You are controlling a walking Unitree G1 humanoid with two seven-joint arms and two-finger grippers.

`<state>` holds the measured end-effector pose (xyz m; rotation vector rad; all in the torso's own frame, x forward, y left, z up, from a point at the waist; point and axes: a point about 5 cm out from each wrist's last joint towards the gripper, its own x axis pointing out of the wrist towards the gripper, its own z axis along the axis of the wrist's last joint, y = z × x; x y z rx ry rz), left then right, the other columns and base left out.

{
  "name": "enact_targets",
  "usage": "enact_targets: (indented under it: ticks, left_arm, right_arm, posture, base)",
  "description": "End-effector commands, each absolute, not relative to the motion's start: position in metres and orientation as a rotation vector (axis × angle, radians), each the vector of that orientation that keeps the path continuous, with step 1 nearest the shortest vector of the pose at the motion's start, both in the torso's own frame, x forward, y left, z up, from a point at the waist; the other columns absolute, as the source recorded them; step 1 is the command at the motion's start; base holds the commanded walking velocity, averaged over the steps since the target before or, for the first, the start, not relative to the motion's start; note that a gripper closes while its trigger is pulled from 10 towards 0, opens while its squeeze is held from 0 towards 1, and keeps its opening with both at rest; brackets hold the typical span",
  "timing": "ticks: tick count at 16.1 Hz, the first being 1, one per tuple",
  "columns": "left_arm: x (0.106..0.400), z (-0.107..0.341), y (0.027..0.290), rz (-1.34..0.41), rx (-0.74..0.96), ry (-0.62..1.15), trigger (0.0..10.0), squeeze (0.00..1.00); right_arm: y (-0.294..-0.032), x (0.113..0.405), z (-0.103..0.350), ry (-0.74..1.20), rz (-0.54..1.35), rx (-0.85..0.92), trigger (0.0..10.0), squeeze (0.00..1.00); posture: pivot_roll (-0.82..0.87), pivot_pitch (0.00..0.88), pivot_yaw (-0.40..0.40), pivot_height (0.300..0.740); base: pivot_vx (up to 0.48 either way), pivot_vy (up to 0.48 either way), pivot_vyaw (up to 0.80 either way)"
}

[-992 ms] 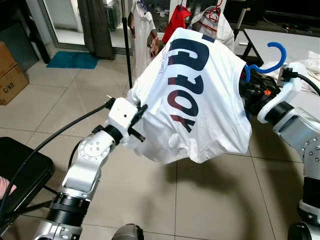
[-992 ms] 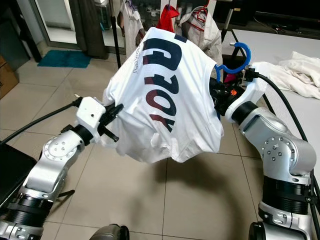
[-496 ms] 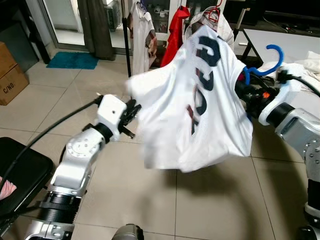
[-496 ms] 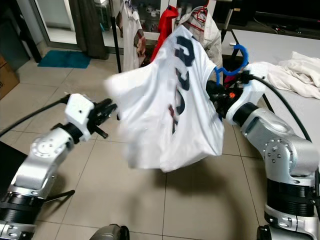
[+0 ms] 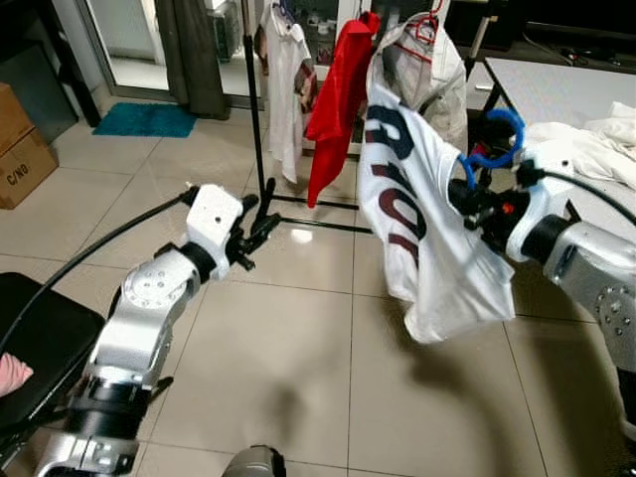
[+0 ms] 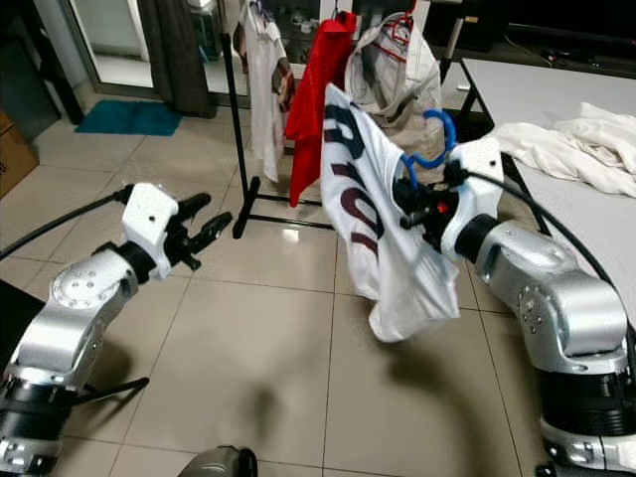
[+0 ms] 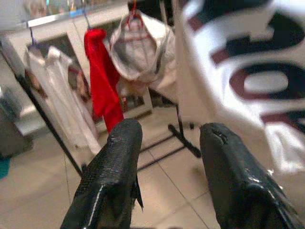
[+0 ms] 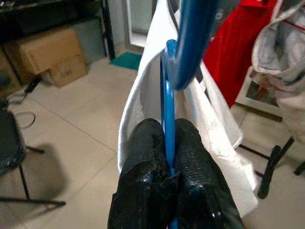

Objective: Hang hanger

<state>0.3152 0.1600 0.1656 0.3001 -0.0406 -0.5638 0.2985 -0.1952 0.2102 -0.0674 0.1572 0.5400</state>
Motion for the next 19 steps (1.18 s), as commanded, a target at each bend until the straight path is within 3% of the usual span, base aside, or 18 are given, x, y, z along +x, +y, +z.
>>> enact_targets:
  ticks: [1, 5, 6, 13, 19]
  left_arm:
    - [0.317, 0.175, 0.154, -0.604, 0.312, -0.074, 10.0, 1.0]
    - [0.325, 0.19, 0.14, -0.658, 0.316, -0.13, 10.0, 1.0]
    - [0.33, 0.193, 0.134, -0.659, 0.32, -0.143, 10.0, 0.0]
    - [0.35, 0.212, 0.128, -0.513, 0.323, -0.224, 10.0, 0.0]
    - [0.347, 0.207, 0.123, -0.451, 0.315, -0.247, 10.0, 0.0]
  right_arm:
    - [-0.191, 0.294, 0.222, 0.075, 0.604, -0.108, 10.0, 0.0]
    - [-0.185, 0.284, 0.222, 0.013, 0.804, -0.147, 10.0, 0.0]
    - [-0.182, 0.285, 0.223, 0.0, 0.815, -0.133, 10.0, 0.0]
    - [-0.173, 0.276, 0.225, -0.039, 0.906, -0.126, 10.0, 0.0]
    - [-0.176, 0.279, 0.223, -0.029, 0.882, -0.111, 10.0, 0.0]
  posture:
    - [0.04, 0.0, -0.002, 0.74]
    - [0.05, 0.0, -0.005, 0.74]
    - [0.05, 0.0, -0.006, 0.74]
    - [0.04, 0.0, 0.002, 0.74]
    - [0.05, 0.0, 0.001, 0.74]
  base:
    - [0.0, 0.0, 0.0]
    - [0.0, 0.0, 0.0]
    - [0.0, 0.0, 0.0]
    - [0.0, 0.0, 0.0]
    - [0.0, 0.0, 0.0]
